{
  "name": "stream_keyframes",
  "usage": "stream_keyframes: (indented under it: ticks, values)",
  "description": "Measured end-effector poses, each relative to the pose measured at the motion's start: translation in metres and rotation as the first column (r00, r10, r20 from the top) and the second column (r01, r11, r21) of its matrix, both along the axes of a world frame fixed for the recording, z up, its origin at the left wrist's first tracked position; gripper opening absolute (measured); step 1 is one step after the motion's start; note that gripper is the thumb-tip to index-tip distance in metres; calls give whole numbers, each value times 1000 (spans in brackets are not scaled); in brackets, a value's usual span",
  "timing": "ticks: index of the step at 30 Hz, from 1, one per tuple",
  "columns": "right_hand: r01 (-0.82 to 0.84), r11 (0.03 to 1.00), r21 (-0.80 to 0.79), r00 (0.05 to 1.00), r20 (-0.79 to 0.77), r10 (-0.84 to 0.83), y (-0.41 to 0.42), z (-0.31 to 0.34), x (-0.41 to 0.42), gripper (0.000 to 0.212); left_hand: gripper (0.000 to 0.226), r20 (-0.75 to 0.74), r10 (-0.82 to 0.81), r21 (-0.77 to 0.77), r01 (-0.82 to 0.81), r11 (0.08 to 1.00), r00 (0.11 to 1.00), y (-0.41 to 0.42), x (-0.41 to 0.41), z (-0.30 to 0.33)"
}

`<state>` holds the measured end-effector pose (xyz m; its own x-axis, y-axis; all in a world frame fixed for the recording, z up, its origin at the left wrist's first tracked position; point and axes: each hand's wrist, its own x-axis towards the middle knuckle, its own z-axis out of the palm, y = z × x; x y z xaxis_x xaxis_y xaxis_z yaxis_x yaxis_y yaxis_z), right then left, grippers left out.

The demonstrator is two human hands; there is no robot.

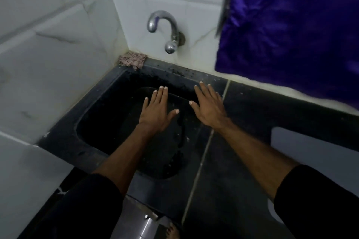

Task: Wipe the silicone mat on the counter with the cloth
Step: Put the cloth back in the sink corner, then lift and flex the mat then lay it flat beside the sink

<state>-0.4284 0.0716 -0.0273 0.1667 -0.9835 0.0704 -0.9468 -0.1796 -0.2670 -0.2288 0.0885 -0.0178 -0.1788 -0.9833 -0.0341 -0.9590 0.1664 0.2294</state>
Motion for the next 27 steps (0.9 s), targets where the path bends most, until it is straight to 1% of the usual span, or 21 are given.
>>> stream_keyframes:
  ticks: [4,8,16,21,27]
  values:
    - [108,994,24,994,-7,-108,54,-3,-70,62,87,-40,-84,6,84,996,996,32,-65,-5]
    - [205,978,50,979,-37,-203,105,-5,-143,61,87,-45,-144,18,145,989,989,62,-136,-11]
    - [366,930,30,929,-60,-364,192,1,-268,61,88,-70,-260,16,262,965,963,119,-262,-13]
    - [431,902,20,901,-66,-429,228,2,-331,61,89,-70,-335,20,337,941,940,143,-317,-14]
    - [505,862,35,862,-62,-503,263,-5,-394,61,89,-53,-383,69,386,920,922,163,-356,-22]
